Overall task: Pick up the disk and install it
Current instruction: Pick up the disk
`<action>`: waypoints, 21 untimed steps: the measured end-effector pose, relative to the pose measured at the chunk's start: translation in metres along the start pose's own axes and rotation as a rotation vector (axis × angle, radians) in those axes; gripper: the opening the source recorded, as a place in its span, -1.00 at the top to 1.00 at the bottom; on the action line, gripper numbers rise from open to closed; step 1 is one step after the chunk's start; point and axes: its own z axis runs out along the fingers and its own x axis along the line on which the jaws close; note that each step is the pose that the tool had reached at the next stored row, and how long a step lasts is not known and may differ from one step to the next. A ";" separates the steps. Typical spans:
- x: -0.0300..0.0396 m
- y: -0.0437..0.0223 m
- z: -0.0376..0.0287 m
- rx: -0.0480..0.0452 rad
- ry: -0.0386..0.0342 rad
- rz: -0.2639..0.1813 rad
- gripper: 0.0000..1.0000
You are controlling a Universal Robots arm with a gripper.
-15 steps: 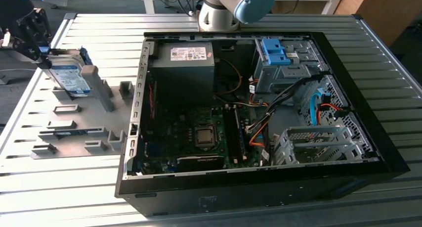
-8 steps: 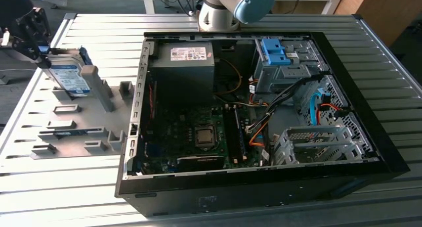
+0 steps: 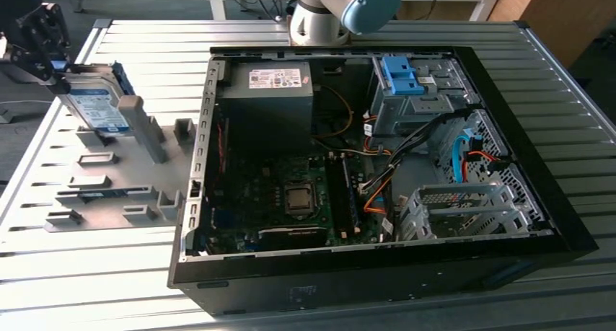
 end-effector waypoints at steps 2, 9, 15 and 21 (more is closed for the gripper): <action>0.0000 0.0001 -0.0029 0.0001 0.0000 0.000 0.26; 0.0001 0.0002 -0.0083 0.0001 0.0000 0.000 0.26; 0.0002 0.0002 -0.0093 0.0000 0.0000 0.000 0.26; 0.0002 0.0002 -0.0117 0.0000 0.0000 0.000 0.26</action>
